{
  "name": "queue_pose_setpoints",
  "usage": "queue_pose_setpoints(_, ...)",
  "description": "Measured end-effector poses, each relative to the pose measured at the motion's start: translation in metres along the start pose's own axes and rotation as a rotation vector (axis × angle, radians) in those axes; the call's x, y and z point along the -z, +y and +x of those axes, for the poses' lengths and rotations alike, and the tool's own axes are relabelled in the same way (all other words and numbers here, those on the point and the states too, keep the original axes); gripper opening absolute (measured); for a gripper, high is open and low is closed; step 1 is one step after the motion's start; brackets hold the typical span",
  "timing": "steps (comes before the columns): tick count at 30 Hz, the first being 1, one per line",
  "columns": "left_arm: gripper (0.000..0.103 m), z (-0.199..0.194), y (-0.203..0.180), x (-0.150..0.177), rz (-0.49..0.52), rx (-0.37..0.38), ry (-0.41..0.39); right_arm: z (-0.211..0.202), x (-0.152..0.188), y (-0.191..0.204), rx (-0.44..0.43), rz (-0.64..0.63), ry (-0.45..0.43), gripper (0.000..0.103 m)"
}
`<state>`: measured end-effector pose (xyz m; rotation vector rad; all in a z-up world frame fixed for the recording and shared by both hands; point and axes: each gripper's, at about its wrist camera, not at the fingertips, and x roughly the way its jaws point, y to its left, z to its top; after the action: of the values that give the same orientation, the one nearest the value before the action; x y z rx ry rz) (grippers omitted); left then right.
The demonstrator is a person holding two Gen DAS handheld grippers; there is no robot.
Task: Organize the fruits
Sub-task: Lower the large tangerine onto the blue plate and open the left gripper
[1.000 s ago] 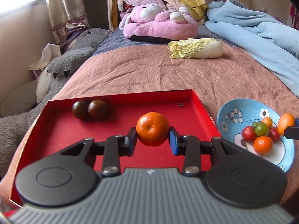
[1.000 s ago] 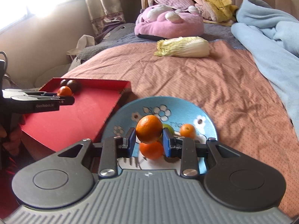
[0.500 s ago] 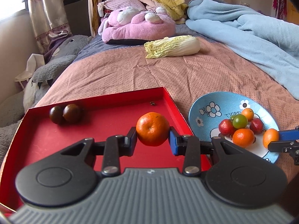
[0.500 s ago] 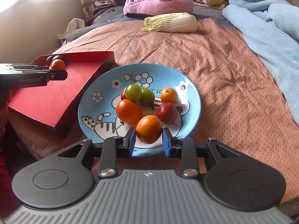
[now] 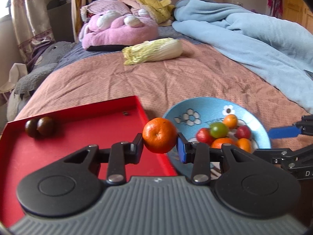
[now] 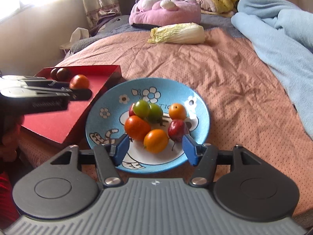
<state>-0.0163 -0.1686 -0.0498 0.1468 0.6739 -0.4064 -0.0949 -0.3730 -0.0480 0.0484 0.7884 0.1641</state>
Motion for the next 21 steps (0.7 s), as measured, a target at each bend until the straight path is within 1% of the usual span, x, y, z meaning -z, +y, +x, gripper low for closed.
queue_pose_setpoints(3, 0.039, 0.004, -0.014, 0.002, 0.023, 0.038, 0.010, -0.003, -0.002, 0.002, 0.002, 0.004, -0.011, 0.066)
queue_pose_setpoints(8, 0.039, 0.011, -0.029, 0.009, 0.070, 0.077, 0.034, -0.001, -0.001, 0.004, -0.009, 0.011, -0.007, 0.071)
queue_pose_setpoints(15, 0.039, 0.023, -0.036, 0.015, 0.111, 0.078, 0.067, 0.002, 0.000, 0.012, -0.035, -0.002, 0.007, 0.073)
queue_pose_setpoints(18, 0.040, 0.025, -0.036, 0.016, 0.119, 0.066, 0.067, 0.002, 0.001, 0.013, -0.041, 0.000, 0.009, 0.073)
queue_pose_setpoints(21, 0.040, 0.025, -0.035, 0.016, 0.118, 0.071, 0.064, 0.002, 0.002, 0.011, -0.039, 0.005, 0.011, 0.073)
